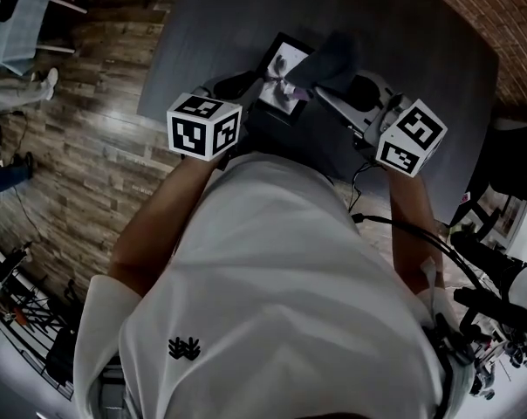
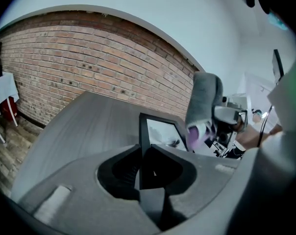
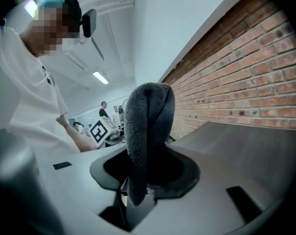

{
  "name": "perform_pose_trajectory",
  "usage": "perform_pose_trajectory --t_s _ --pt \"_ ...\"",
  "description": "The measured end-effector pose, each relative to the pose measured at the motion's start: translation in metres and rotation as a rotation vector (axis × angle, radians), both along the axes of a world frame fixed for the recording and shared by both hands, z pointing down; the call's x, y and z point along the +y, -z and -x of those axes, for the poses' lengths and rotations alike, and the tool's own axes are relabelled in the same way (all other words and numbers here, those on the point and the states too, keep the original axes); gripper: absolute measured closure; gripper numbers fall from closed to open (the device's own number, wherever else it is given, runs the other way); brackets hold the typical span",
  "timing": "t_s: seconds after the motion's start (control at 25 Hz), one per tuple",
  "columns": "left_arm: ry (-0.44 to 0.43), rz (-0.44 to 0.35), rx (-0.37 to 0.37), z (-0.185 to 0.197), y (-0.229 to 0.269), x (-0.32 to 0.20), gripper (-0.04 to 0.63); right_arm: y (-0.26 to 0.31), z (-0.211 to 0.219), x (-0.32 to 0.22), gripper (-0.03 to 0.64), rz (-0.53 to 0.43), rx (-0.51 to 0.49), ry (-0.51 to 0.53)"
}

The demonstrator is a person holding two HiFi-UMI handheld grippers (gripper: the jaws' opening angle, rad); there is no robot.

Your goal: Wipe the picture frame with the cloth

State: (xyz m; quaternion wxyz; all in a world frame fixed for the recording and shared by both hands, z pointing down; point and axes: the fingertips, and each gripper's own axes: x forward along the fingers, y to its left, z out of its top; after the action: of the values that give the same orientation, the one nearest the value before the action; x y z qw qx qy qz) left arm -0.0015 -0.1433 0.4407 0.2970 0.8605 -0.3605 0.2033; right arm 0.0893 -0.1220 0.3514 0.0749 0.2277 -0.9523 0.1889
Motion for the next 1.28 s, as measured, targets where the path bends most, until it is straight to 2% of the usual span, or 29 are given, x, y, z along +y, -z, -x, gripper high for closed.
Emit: perform_pose_trajectory --t_s 0.12,0.2,0.6,0.72,0.84,0.96,1.12,1.2,1.28 --pt "0.003 -0.002 -0.001 -0.001 0.0 -0.001 0.521 -0.016 0.028 0.026 0.471 0.03 0.014 0.112" --pt "0.001 -0.003 0.001 -0.001 0.002 -0.001 0.521 -0.031 0.032 0.028 0.471 0.04 0.063 0.109" --pt "-0.034 -0.026 0.007 0.001 0.012 0.005 0.52 -0.033 -0.024 -0.035 0.471 -0.026 0.205 -0.148" --pt "-0.04 -0.021 0.013 0.002 0.01 0.004 0.522 -0.024 -0.026 -0.044 0.472 -0.046 0.206 -0.18" --pt "-0.038 -0.018 0.018 0.008 0.009 0.0 0.52 -0.012 -0.007 -0.036 0.471 -0.065 0.18 -0.132" --pt "-0.031 -0.018 0.019 0.011 0.009 -0.003 0.522 -0.006 0.025 -0.017 0.471 -0.072 0.162 -0.026" --pt "-0.029 -0.018 0.016 0.012 0.007 -0.005 0.52 -0.018 0.065 0.008 0.471 -0.058 0.193 0.102" --pt "-0.033 -0.02 0.014 0.013 0.007 -0.005 0.52 -0.028 0.071 0.007 0.471 -0.053 0.229 0.11" --pt "-0.035 -0.021 0.017 0.015 0.007 -0.004 0.521 -0.033 0.066 -0.003 0.471 -0.05 0.258 0.07"
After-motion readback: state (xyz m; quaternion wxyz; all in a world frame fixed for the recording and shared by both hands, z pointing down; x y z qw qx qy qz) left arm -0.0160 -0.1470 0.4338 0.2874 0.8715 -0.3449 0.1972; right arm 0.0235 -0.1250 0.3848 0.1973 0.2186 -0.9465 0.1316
